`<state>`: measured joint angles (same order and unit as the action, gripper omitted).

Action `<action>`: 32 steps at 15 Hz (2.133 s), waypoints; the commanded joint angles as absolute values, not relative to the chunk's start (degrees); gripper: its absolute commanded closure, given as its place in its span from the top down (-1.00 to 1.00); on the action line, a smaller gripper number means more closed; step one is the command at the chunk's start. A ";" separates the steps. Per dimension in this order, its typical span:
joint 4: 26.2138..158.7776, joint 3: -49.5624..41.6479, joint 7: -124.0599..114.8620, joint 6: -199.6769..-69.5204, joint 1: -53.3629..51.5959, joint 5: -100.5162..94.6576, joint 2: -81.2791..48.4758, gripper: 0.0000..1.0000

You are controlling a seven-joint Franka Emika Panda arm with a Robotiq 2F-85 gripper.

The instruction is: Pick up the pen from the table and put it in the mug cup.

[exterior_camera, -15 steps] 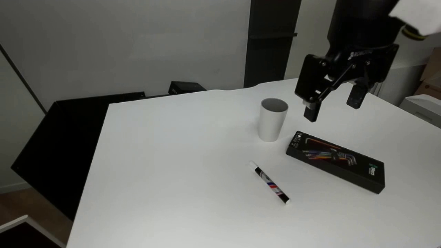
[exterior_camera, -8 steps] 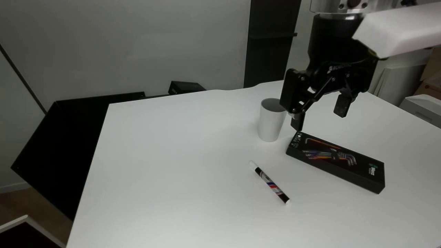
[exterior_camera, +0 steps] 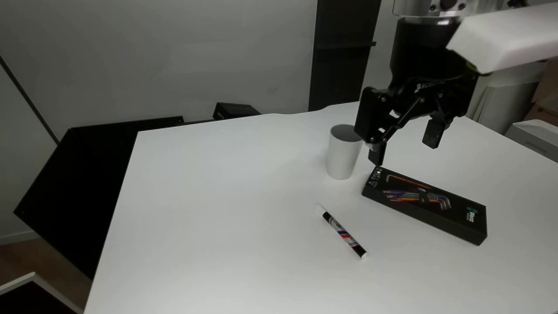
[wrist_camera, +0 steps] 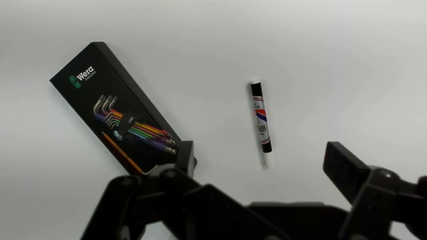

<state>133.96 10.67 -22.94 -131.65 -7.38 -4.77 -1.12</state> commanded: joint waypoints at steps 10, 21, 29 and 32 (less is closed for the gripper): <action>131.62 9.38 -31.36 -136.80 -10.99 -15.73 -10.19 1.00; 127.53 4.24 -28.89 -149.00 -14.26 -12.41 -24.41 1.00; 123.42 3.23 -27.78 -150.55 -17.62 -7.90 -31.06 1.00; 123.25 3.52 -26.62 -150.73 -17.45 -4.26 -32.17 1.00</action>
<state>124.75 3.74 -27.81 -150.39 -17.33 -7.13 -30.43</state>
